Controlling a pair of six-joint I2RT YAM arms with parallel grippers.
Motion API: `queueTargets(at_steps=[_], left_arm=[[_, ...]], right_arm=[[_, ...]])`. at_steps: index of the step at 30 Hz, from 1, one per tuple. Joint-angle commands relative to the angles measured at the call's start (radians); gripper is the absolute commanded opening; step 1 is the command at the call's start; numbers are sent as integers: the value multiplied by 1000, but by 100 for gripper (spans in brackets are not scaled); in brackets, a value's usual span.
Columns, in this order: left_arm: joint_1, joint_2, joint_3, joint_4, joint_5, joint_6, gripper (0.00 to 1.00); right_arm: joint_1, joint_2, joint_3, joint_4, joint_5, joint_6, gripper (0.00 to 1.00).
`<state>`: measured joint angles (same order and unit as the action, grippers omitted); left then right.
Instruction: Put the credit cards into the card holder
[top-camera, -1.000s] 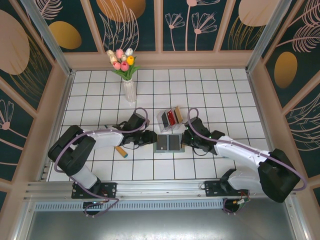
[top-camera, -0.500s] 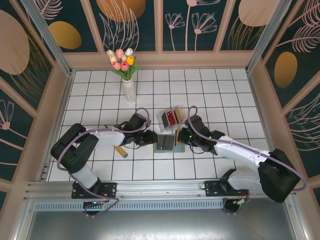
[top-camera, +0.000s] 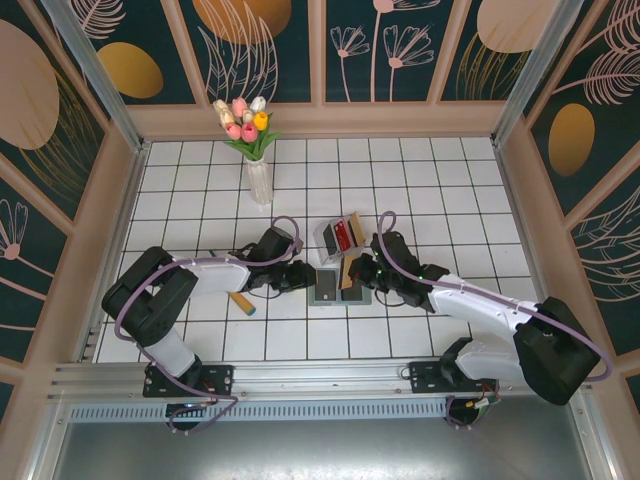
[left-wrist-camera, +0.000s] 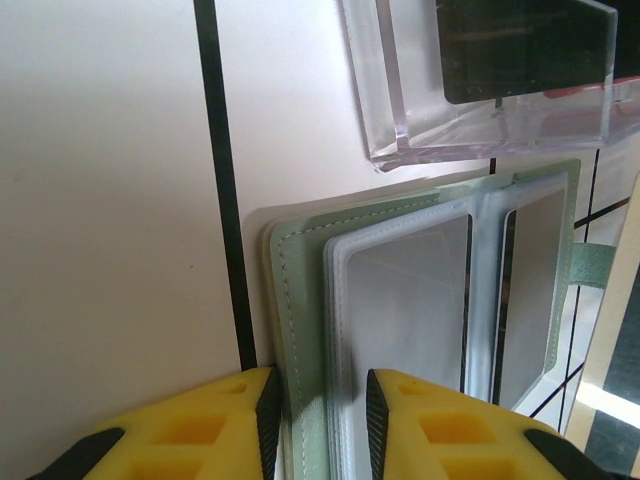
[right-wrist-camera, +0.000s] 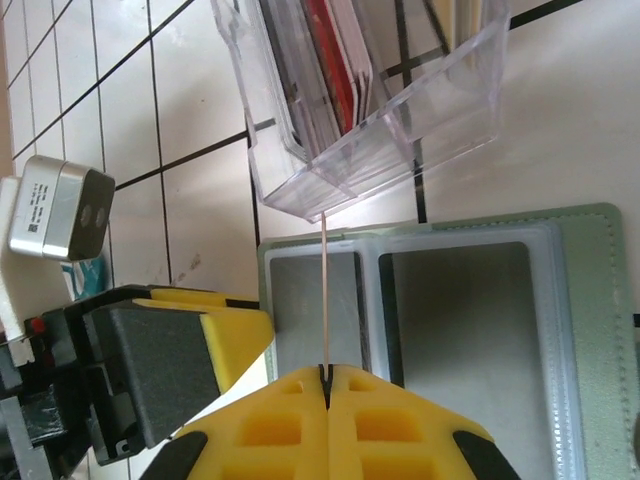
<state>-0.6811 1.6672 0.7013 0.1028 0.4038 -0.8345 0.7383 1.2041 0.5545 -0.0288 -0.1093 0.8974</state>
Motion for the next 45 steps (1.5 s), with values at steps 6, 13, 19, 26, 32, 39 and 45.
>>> queueTargets(at_steps=[6,13,19,26,32,39,45], left_arm=[[-7,0,-13,11,-9,-7,30],[-6,-6,-13,6,-10,-10,30],[-6,-6,-10,1,-10,-7,30],[-7,-1,-6,1,-9,-9,29],[-8,5,-3,3,-4,-9,29],[-7,9,-2,4,1,-8,29],[-7,9,-3,3,1,-8,29]], right_arm=[[-7,-65,51,-292,219,-105,4],[-7,-61,24,-266,199,-123,3],[-7,-53,24,-276,214,-136,3],[-7,-30,23,-279,223,-149,3],[-7,6,19,-254,214,-154,2],[-8,24,15,-236,207,-150,2],[-19,-44,41,-271,208,-157,2]])
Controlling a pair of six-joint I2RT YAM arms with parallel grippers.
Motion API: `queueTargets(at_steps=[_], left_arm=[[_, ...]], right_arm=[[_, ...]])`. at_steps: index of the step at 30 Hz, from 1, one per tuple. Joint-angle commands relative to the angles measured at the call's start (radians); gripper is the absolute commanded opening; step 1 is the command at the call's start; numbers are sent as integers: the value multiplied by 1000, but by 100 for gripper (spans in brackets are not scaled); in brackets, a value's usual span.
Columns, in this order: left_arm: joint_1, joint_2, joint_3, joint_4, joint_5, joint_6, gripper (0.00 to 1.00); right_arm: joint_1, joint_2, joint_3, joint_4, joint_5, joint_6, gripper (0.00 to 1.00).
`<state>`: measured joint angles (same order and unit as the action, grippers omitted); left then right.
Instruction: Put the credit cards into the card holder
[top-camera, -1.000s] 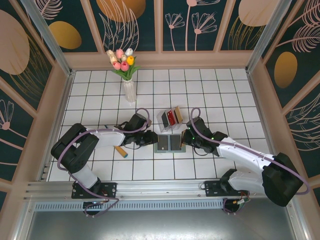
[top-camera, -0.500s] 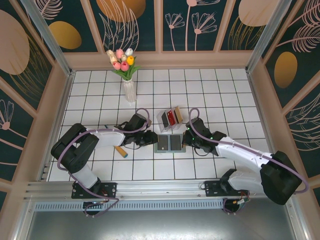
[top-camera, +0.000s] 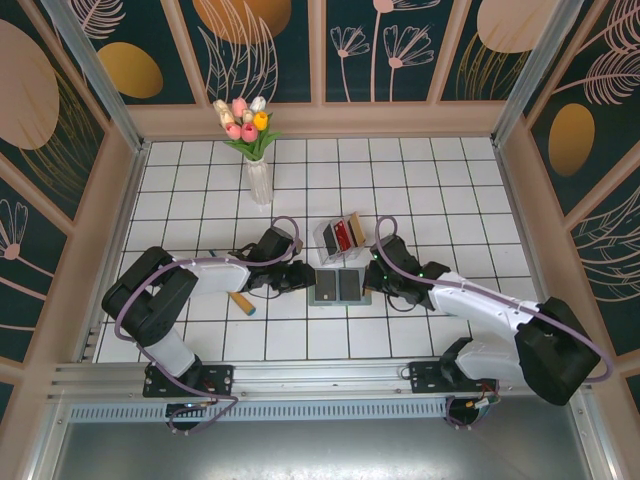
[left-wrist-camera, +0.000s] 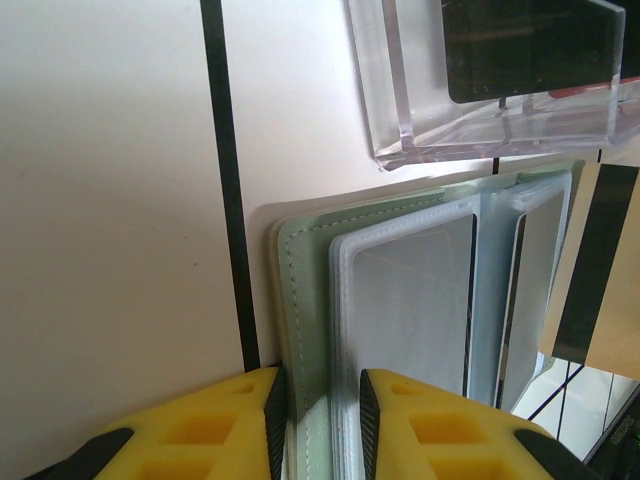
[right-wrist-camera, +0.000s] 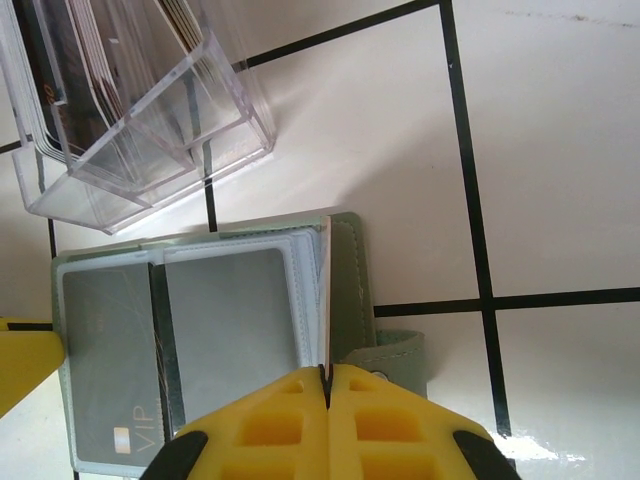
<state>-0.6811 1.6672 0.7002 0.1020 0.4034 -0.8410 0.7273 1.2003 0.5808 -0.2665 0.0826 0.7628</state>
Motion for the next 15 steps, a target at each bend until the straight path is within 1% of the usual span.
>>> queueTargets(at_steps=[1,5,9,15], left_arm=[[-7,8,-2,4,1,-2,29],[-5,7,0,2,0,-3,29],[-7,8,0,2,1,-1,29],[-7,11,1,5,6,-2,29]], right_arm=[[-9,-53,19,-37,21,-29,2],[-21,-60,16,-36,5,-45,2],[-22,-33,9,-40,15,-40,2],[-21,7,-10,10,-24,-38,2]])
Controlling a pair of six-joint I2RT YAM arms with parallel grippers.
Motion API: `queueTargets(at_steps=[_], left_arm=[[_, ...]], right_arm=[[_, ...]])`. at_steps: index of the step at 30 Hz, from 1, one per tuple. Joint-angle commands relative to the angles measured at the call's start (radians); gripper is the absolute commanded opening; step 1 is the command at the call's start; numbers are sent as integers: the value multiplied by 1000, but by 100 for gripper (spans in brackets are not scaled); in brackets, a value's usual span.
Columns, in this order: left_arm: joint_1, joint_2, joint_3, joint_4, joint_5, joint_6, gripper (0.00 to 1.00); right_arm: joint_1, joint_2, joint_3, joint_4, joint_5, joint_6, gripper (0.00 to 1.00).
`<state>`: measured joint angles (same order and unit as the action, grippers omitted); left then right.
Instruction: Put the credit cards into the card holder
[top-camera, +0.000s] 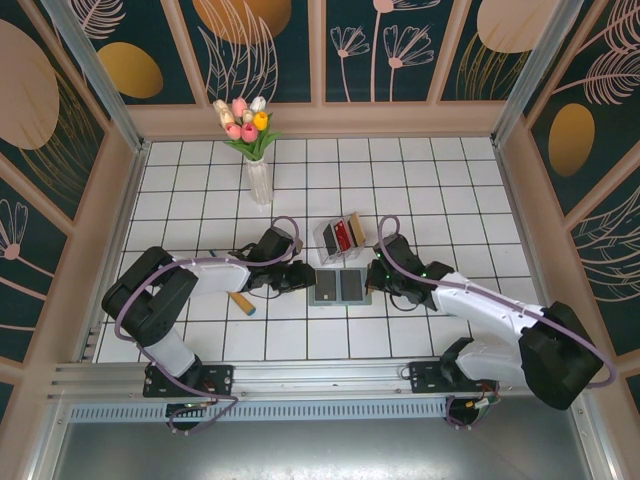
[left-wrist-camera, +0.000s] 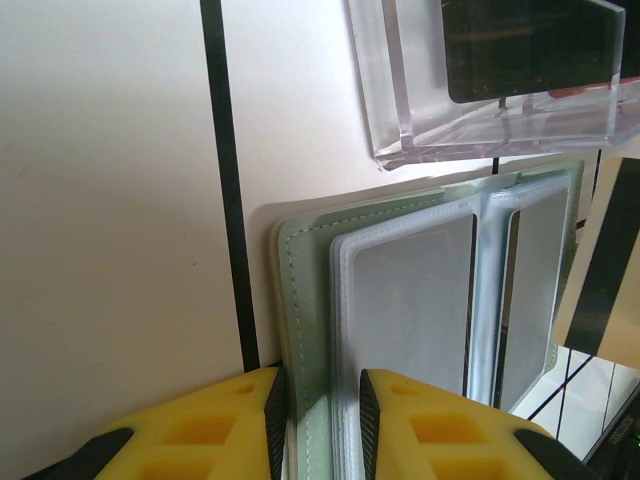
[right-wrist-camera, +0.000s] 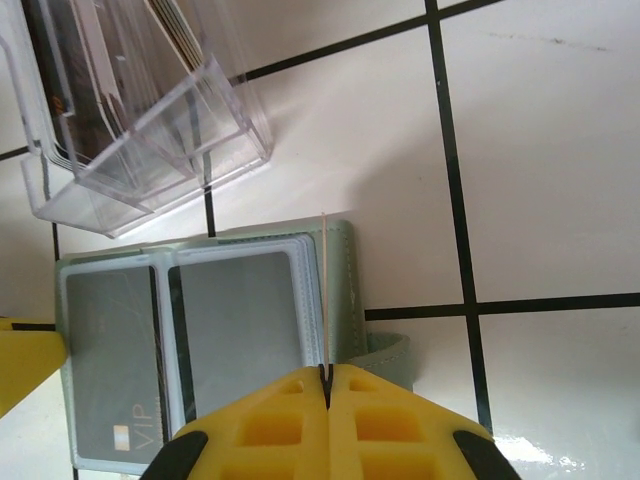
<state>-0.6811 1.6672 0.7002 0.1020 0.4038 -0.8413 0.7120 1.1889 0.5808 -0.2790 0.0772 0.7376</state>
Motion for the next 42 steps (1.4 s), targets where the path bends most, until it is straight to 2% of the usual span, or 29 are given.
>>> queueTargets(at_steps=[1,8,12,18,21,31,36,40,42], left_arm=[[-8,12,1,7,7,-2,28],[-7,15,0,13,10,-4,28],[-7,12,-2,12,12,-5,28],[-5,12,-5,14,12,-5,28],[-7,11,-8,22,13,-9,28],[-6,0,-8,28,15,-16,28],[-6,-14,-14,30,-1,-22,28],[-7,-27,-22,31,-19,-28,26],[-6,-38,-30,31,-35,-34,25]], right_arm=[[-6,24,-13,34,-25,-12,2],[-8,36,-24,78,-58,-10,2],[-21,-26,-49,106,-58,26,2],[-122,-172,-157,260,-255,96,3],[-143,-197,-183,318,-328,120,3],[-126,-138,-158,398,-402,140,4],[-80,-51,-113,428,-429,125,5],[-24,44,-62,442,-434,110,5],[1,67,-31,400,-367,118,4]])
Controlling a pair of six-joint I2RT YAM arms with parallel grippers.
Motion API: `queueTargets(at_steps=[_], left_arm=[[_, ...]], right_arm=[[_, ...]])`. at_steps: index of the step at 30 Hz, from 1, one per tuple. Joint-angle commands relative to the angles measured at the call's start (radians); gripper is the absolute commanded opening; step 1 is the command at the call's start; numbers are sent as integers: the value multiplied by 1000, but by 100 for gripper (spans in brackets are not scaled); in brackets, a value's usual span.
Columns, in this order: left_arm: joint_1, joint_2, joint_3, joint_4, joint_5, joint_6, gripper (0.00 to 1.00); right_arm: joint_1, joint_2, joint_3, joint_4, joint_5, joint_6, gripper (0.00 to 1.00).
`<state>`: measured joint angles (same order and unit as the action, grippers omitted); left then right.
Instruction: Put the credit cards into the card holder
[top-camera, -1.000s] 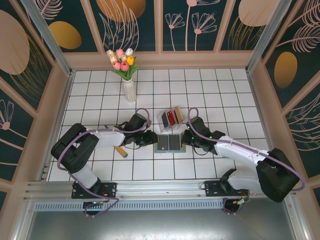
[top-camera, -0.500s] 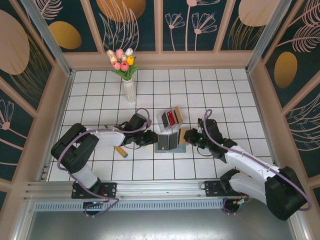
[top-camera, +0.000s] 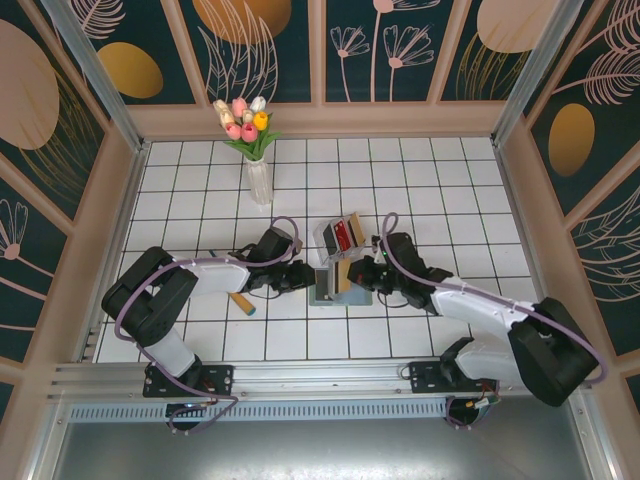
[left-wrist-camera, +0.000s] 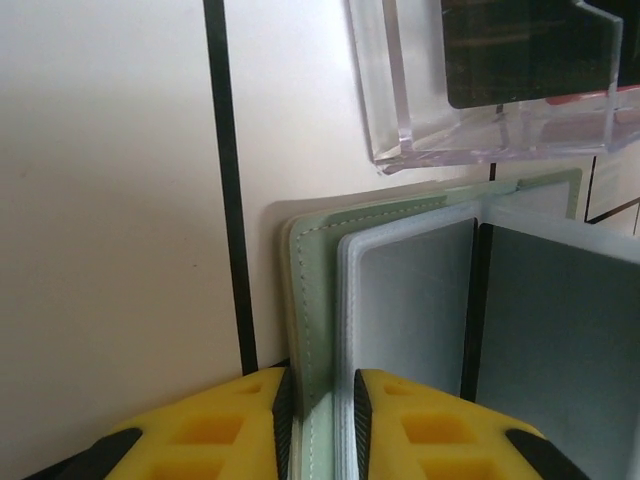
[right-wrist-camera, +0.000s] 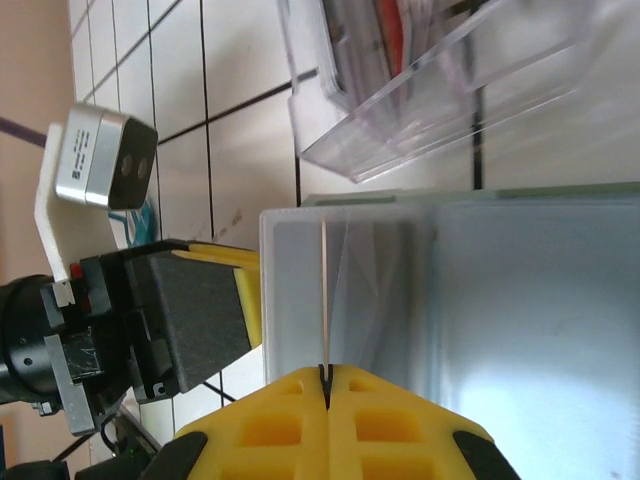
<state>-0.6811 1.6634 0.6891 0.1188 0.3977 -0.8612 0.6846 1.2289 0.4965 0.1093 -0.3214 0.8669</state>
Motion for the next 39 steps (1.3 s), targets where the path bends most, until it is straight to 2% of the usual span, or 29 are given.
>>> queueTargets(at_steps=[1,6,13,25,30,39], left_arm=[[-7,-40,-23,15,-36,-17,25],[-7,-65,-48,13,-66,-24,23],[-8,-49,-43,18,-56,-20,23],[-8,-25,-31,10,-34,-12,23],[-7,-5,-31,19,-19,-13,23],[-7,4,-41,34,-12,-18,19]], right_arm=[[34,25,55,7,57,-11,4],[23,-26,36,-37,108,-33,4],[-34,-32,-35,14,58,-37,4],[-37,106,-83,153,20,-44,3],[-40,150,-120,274,-40,-33,3],[-37,232,-130,351,-93,6,3]])
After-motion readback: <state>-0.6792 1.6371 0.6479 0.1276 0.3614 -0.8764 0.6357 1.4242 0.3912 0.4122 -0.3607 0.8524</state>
